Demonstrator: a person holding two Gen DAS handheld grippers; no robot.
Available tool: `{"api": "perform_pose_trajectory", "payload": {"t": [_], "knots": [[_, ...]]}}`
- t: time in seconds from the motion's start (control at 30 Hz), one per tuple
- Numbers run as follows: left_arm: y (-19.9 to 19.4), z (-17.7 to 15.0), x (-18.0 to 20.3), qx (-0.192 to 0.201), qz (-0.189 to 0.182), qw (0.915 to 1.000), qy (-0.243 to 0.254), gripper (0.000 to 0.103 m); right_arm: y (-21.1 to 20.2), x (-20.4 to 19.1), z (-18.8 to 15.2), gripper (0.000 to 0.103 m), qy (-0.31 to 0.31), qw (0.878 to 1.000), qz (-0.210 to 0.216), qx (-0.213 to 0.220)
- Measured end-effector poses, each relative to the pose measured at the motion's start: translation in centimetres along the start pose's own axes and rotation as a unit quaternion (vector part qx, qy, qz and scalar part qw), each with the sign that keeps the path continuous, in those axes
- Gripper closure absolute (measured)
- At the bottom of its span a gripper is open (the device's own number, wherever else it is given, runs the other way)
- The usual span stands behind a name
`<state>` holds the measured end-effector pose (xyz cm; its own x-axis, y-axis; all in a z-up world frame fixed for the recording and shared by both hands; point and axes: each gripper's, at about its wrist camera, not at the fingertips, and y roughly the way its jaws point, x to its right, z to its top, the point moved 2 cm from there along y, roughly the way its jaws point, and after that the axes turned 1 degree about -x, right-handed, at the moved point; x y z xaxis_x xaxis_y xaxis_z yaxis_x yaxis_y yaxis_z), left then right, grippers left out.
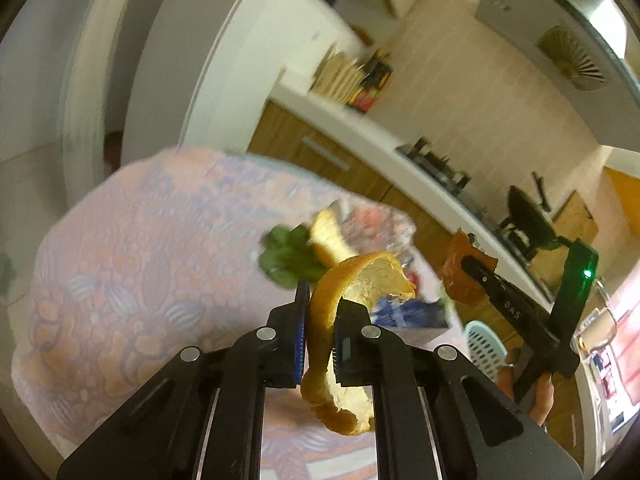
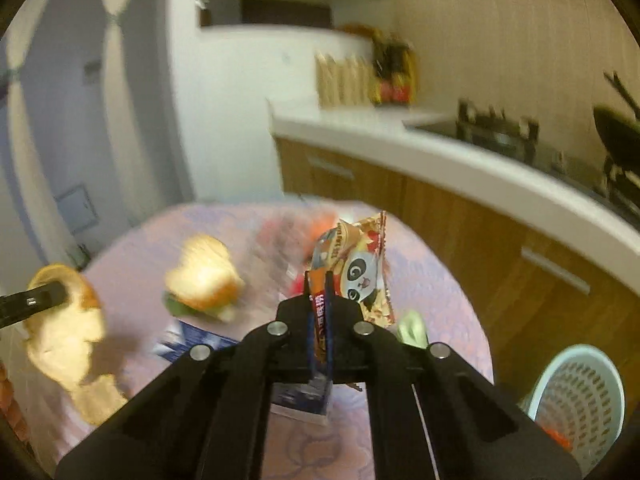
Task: Collect trash
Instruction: 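Grasp the orange peel with the left tool while the right tool grasps the snack wrapper, then carry the orange peel and wrapper to the wastebasket and release both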
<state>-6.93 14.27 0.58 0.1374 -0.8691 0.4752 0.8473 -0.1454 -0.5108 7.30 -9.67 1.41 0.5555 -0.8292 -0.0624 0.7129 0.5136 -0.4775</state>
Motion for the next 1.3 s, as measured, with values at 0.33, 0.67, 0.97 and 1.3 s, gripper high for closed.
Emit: {"api": "perform_pose_trajectory", "payload": {"t": [0.33,0.67,0.97,1.3], "knots": [[-3.0,0.8,5.6,0.047,-0.054,0.9954,0.063,0.095,-7.6,-3.0,1.7,0.101,-0.04,0.994,0.048,0.091],[-1.5,1.5,12.4,0.045,-0.094,0.9871,0.121,0.095,-11.5,1.5,0.3,0.101,-0.015,0.994,0.005,0.105],[4.5,1.0,21.4,0.008,-0.152,0.9724,0.177,0.095,-13.7,11.0,-3.8,0.101,0.051,0.992,-0.08,0.079],[14.4,-3.7,32.8,-0.069,-0.196,0.9468,0.246,0.095,-16.1,22.3,-10.0,0.101,0.165,0.973,-0.154,0.048]]}}
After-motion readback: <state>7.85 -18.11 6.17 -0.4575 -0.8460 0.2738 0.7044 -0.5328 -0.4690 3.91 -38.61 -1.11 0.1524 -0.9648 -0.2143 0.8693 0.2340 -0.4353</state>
